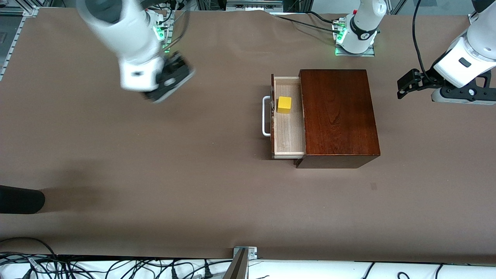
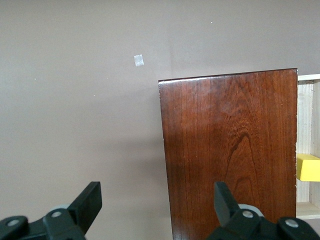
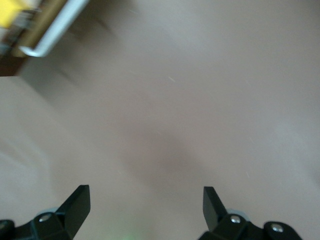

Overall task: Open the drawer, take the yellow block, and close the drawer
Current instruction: 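Move the right gripper over the yellow cube in the open drawer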

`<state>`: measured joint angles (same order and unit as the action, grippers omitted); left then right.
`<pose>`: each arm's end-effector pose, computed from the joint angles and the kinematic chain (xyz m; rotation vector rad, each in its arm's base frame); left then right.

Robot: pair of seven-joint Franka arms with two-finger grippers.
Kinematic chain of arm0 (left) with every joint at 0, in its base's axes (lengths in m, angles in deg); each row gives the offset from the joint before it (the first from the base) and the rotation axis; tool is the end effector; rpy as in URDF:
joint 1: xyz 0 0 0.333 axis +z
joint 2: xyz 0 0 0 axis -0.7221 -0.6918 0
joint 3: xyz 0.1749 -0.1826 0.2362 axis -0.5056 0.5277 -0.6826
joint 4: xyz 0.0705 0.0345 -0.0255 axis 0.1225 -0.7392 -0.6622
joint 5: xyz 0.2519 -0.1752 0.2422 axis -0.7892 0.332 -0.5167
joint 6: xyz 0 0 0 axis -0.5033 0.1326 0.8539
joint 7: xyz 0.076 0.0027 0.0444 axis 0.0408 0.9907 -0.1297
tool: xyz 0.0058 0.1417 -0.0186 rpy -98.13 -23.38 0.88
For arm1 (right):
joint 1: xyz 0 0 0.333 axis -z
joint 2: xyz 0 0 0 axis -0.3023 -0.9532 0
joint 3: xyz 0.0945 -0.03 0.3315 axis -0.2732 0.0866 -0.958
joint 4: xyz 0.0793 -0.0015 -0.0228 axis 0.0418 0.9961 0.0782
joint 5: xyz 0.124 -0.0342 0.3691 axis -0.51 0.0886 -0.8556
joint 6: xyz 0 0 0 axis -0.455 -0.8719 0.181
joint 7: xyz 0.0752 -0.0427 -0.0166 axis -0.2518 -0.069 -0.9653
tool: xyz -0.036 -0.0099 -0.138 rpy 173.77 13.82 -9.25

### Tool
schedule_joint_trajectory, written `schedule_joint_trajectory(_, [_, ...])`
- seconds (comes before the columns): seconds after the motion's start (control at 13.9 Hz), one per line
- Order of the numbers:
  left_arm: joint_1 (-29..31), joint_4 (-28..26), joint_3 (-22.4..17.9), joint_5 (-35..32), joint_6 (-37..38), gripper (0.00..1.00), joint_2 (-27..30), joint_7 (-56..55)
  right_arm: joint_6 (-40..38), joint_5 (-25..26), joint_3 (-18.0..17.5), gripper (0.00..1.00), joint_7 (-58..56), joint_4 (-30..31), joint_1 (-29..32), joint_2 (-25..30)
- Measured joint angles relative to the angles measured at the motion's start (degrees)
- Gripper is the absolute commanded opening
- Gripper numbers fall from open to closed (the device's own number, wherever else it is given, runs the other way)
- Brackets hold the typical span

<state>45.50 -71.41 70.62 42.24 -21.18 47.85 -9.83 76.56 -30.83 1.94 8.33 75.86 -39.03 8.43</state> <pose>0.5406 -0.0575 0.5986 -3.1118 0.0956 0.0704 0.4913 0.3424 0.5399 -2.8360 -1.2269 0.1151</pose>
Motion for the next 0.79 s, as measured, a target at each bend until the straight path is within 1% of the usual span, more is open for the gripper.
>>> schedule_joint_trajectory(0.07, [0.0, 0.0, 0.0, 0.0, 0.0, 1.0, 0.0, 0.0, 2.5, 0.0, -1.3, 1.0, -0.1, -0.1, -1.9, -0.8])
schedule_joint_trajectory(0.22, [0.0, 0.0, 0.0, 0.0, 0.0, 1.0, 0.0, 0.0, 6.4, 1.4, -1.9, 1.0, -0.3, -1.4, -7.6, -4.4])
schedule_joint_trajectory(0.5, [0.0, 0.0, 0.0, 0.0, 0.0, 1.0, 0.0, 0.0, 12.8, 10.4, -1.9, 1.0, -0.3, -8.7, -19.4, -16.0])
schedule_joint_trajectory(0.65, [0.1, 0.0, -0.1, 0.0, 0.0, 1.0, 0.0, 0.0, 15.4, 13.9, -1.8, 1.0, -0.3, -11.8, -22.9, -21.0])
schedule_joint_trajectory(0.79, [0.1, 0.0, -0.1, 0.0, 0.0, 1.0, 0.0, 0.0, 16.8, 15.7, -1.8, 1.0, -0.4, -15.0, -24.6, -24.9])
